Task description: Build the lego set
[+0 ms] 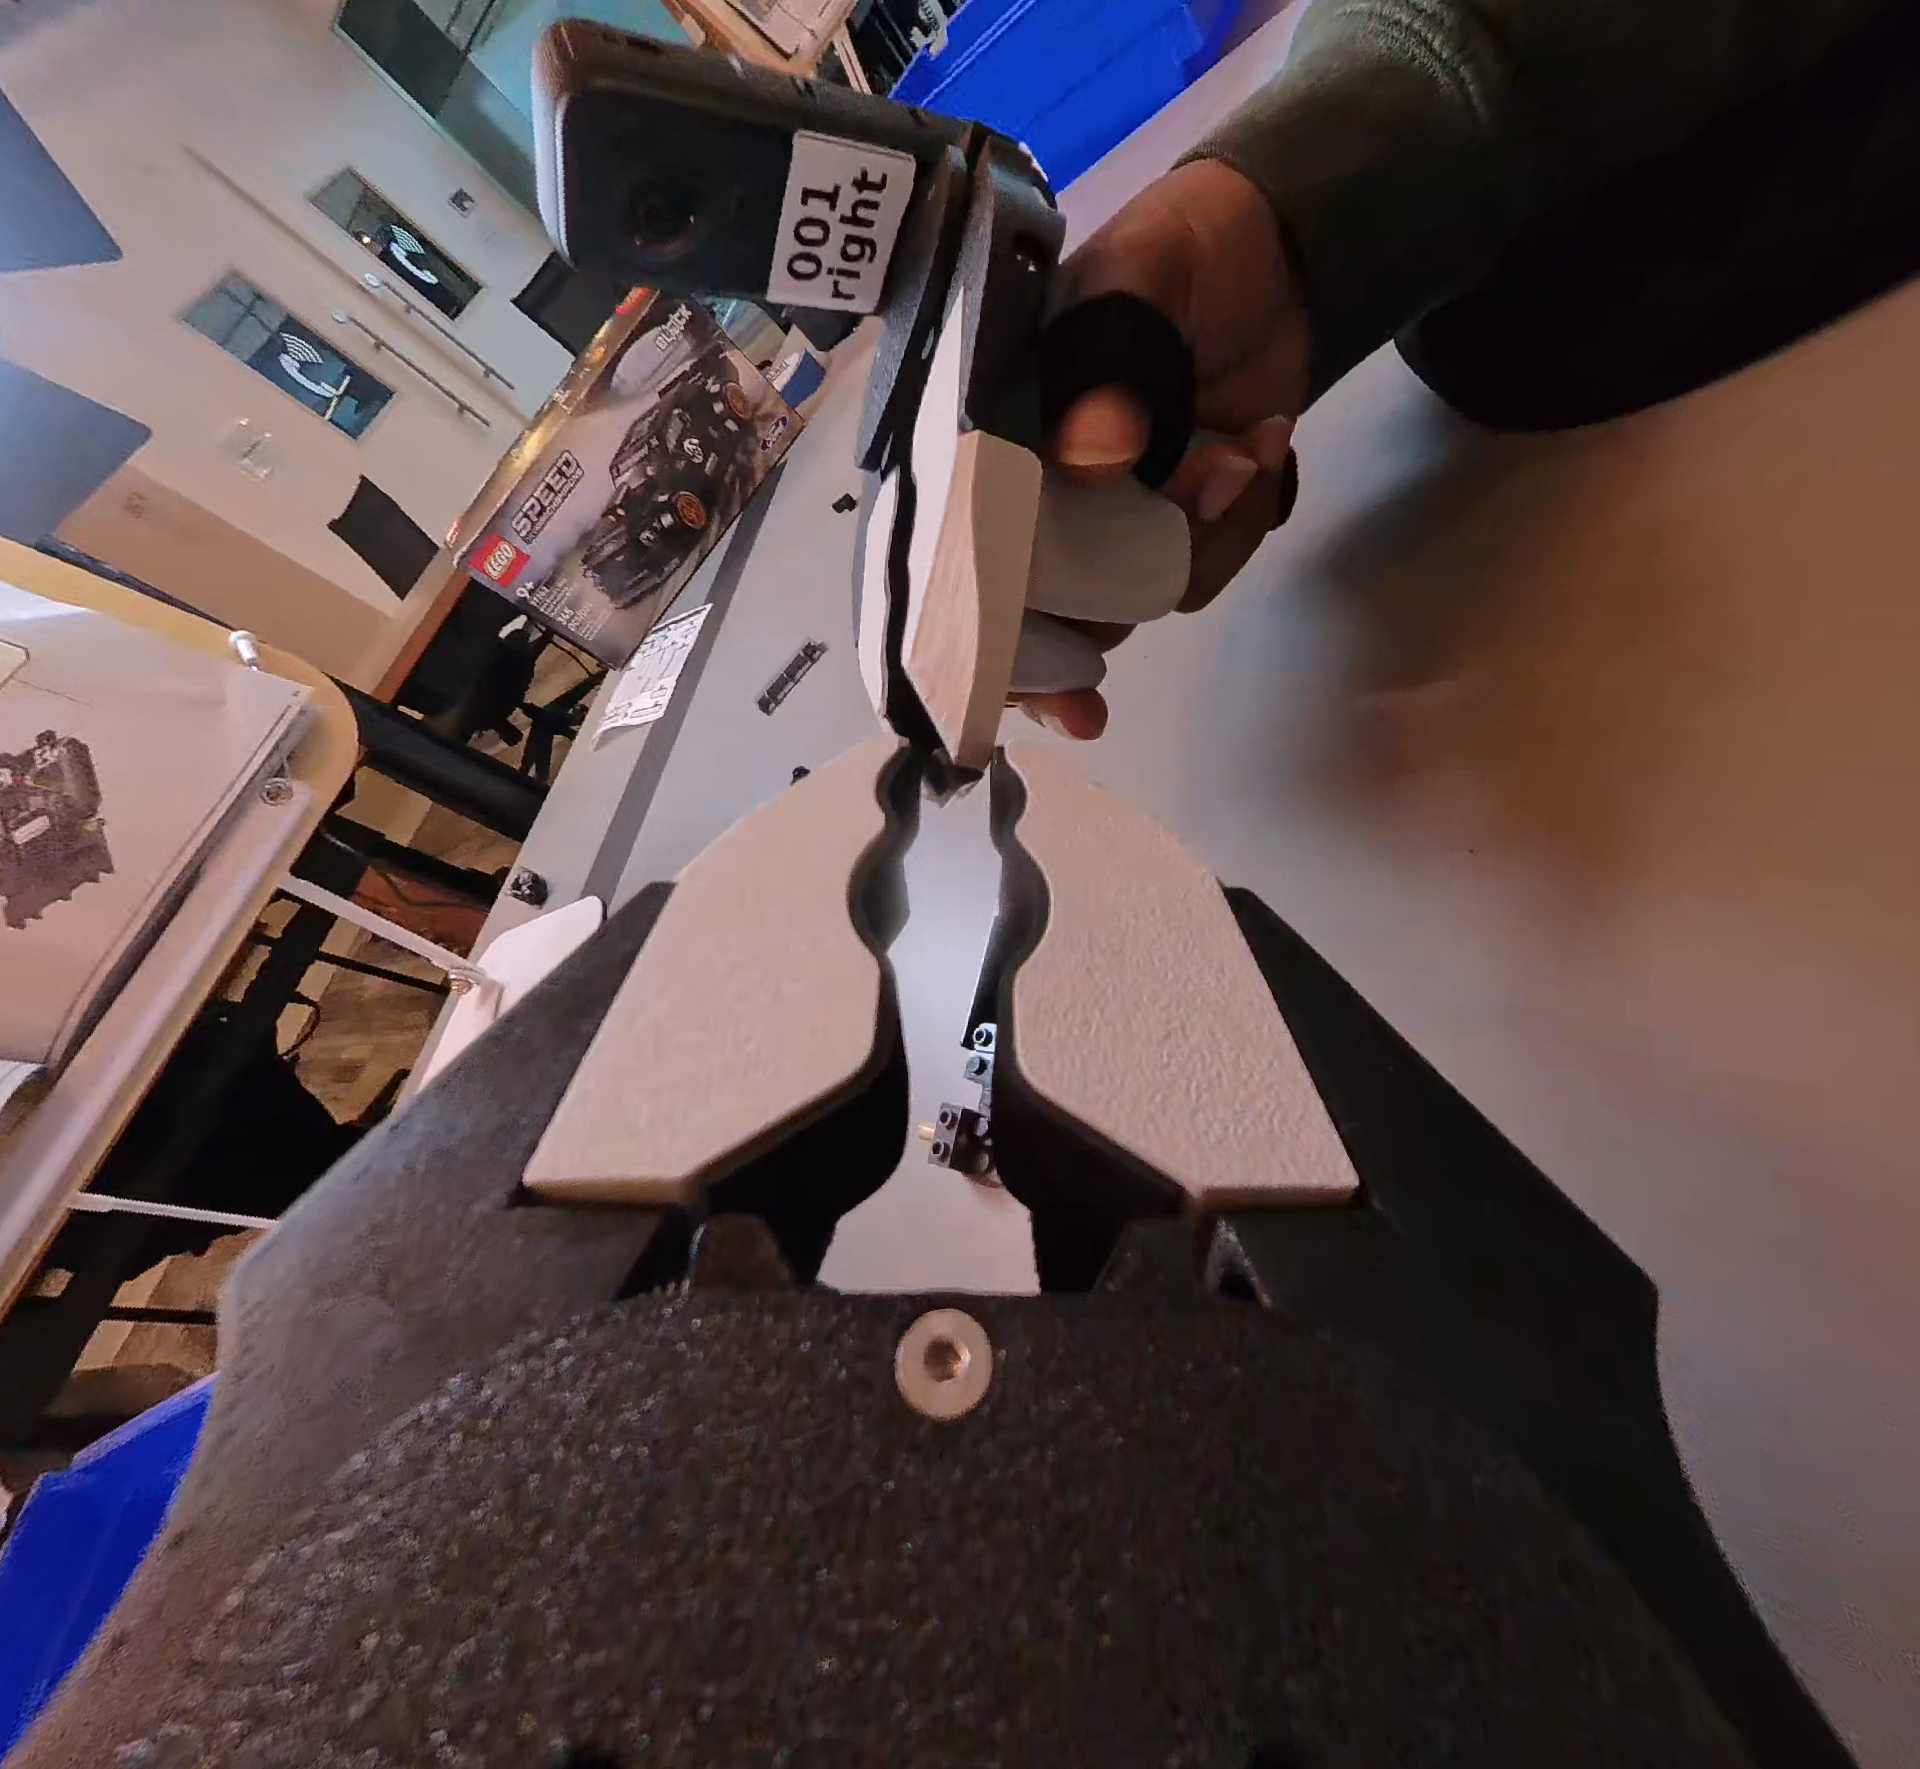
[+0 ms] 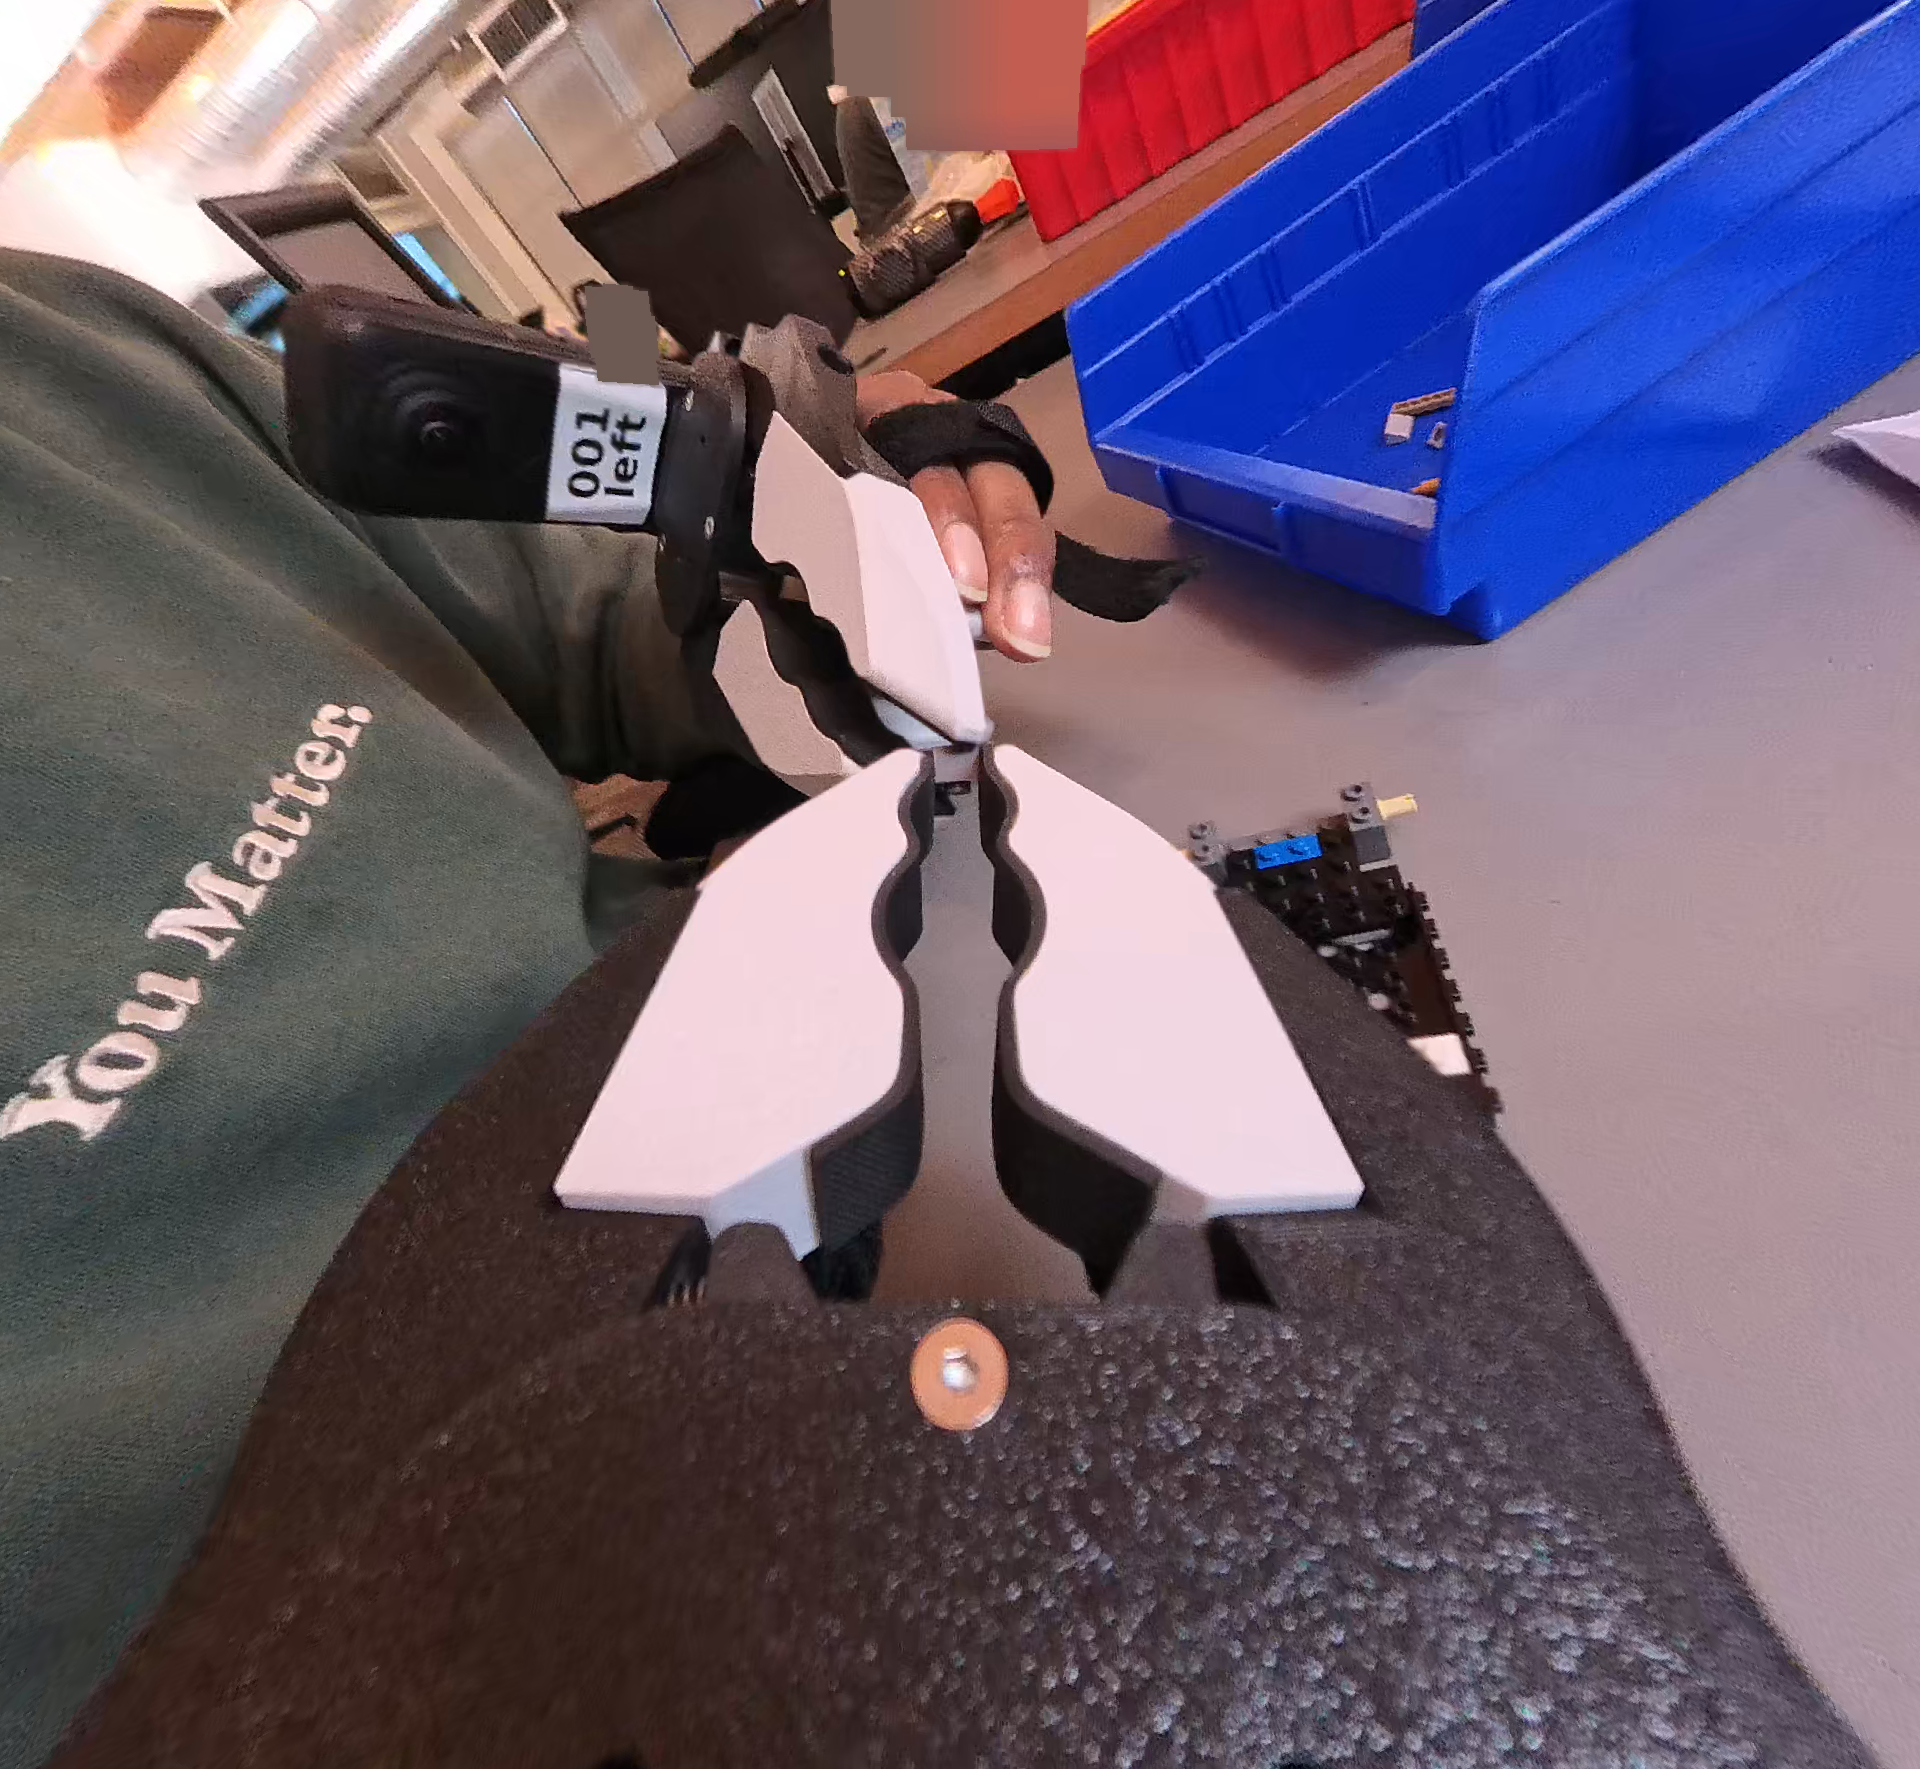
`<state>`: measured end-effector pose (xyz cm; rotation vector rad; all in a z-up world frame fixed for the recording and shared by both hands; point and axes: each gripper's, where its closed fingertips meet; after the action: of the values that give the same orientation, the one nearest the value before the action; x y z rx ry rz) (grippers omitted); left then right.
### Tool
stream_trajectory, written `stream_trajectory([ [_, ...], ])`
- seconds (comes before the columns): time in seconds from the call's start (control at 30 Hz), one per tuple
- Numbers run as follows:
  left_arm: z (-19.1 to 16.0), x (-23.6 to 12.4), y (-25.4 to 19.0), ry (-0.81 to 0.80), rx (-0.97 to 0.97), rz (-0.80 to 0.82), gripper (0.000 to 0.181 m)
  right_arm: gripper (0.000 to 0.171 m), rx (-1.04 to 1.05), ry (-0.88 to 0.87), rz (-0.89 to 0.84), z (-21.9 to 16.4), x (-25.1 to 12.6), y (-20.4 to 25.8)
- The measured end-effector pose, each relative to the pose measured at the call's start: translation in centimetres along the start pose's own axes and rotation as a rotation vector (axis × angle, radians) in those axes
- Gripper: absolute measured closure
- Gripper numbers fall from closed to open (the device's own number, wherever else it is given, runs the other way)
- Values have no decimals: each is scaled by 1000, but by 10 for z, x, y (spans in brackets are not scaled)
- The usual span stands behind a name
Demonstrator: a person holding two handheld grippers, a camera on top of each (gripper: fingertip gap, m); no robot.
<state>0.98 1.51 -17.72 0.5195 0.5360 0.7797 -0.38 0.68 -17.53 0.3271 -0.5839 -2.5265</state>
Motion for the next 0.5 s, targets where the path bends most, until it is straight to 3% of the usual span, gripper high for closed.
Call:
stream_trajectory([
  [0.23,6,-4,2,-28,27,14,171,163,90,-39,92,4,0,7],
  [0.33,0,-10,19,-6,11,86,171,158,59,-64,33,11,-8,-1],
  [0.4,-19,-20,51,73,-52,210,171,153,10,-53,-88,11,-17,-19],
  [0.5,-81,-43,100,319,-308,415,171,152,-106,25,-270,2,-25,-43],
])
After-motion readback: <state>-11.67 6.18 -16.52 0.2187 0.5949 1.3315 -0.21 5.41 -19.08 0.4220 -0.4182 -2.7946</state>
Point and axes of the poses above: each gripper's, where its closed fingertips meet, x out along the fingers, z out of its top, y = z × x across the jaws, and after that the axes turned 1 degree about -x, right-handed
